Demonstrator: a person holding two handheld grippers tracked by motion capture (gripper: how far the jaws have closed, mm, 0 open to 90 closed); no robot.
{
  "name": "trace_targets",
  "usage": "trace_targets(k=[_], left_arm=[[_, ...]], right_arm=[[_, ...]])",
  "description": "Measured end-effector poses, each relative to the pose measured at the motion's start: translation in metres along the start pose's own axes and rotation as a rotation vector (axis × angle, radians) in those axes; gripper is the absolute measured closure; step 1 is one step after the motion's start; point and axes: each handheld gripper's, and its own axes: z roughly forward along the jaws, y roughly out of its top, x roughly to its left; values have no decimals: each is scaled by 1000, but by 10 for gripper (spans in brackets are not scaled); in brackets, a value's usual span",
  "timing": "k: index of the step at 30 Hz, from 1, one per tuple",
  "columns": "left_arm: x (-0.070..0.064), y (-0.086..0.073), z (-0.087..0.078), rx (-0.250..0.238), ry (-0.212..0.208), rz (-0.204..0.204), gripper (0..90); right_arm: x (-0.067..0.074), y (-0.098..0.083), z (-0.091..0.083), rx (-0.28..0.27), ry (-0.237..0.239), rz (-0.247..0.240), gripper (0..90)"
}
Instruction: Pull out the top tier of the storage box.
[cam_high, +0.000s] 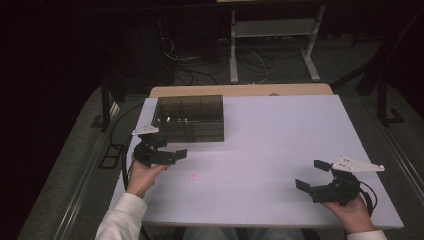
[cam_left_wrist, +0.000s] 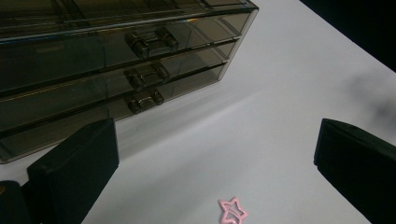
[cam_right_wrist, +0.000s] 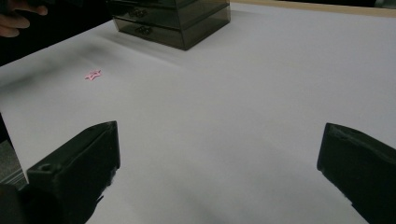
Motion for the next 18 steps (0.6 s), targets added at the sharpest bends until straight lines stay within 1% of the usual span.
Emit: trace_targets(k=[3,7,11,15,16,17,18], left_arm=[[0,2,1,4,5,-1,0],[1,6,2,5,8,-15,0],[2,9,3,2,-10,-29,0],[2,11,4,5,-13,-41,0],[3,11,5,-2,-21,-59,0],[3,11,5,-2,-21,-59,0],[4,12,5,-12,-30,-76,0]], right_arm=[[0,0,0,0,0,0,0],[0,0,0,0,1,-1,0],[0,0,1,1,2,-1,0],[0,0,1,1,3,-2,0],[0,0,1,2,3,-2,0],[0,0,1,2,3,-2,0],[0,0,1,1,3,-2,0]])
